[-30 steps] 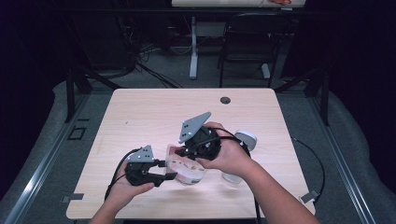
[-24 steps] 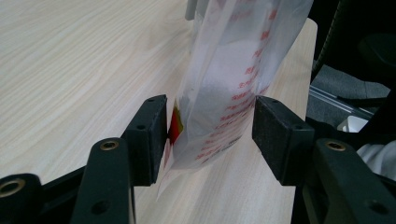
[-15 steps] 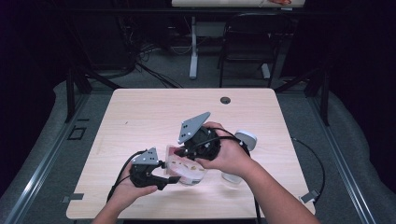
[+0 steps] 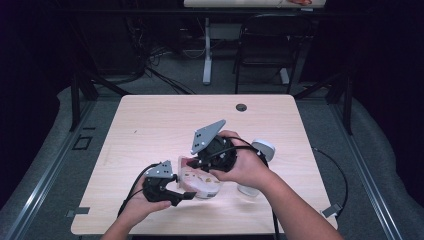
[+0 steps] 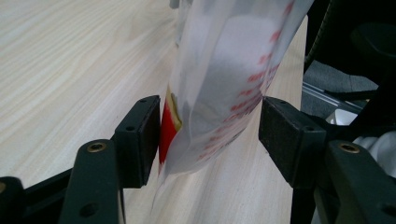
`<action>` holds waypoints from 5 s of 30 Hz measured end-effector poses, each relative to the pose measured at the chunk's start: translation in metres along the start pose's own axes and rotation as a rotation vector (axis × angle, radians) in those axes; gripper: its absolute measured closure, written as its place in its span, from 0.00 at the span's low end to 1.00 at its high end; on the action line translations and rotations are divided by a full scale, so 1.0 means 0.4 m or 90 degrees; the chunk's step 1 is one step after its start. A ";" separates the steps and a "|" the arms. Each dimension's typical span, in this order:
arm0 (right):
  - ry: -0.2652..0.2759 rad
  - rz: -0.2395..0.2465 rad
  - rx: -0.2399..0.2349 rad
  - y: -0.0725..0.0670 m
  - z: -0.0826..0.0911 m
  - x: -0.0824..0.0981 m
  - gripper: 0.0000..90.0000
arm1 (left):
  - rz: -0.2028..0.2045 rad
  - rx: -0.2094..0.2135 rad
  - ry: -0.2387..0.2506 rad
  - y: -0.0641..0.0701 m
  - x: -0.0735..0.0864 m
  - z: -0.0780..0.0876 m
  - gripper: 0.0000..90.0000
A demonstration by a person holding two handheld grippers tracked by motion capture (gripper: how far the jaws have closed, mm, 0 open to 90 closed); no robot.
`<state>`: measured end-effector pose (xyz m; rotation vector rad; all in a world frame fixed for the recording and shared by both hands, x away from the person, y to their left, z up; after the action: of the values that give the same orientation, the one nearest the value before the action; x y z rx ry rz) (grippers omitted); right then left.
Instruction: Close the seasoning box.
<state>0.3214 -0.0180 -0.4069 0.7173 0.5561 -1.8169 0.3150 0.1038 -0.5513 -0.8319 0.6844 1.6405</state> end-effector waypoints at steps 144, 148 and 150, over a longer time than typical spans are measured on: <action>0.146 -0.084 0.037 0.071 0.070 0.158 1.00 | -0.007 -0.016 -0.138 -0.004 0.011 0.029 0.78; 0.149 -0.084 0.040 0.069 0.075 0.162 1.00 | -0.009 -0.018 -0.144 -0.004 0.004 0.034 0.78; 0.157 -0.089 0.036 0.073 0.075 0.166 1.00 | -0.008 -0.013 -0.141 -0.004 0.000 0.033 0.78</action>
<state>0.3250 -0.0920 -0.4330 0.9700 0.7344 -1.8919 0.3145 0.1146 -0.5436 -0.6549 0.5061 1.7004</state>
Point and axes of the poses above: each handheld gripper's, and its own axes: z roughly backward along the jaws, x roughly out of its underside, y roughly to its right, the point moved 6 cm from there along -z, roughly forward along the jaws, and after that the axes turned 13 degrees about -z, right-handed, at the moved point
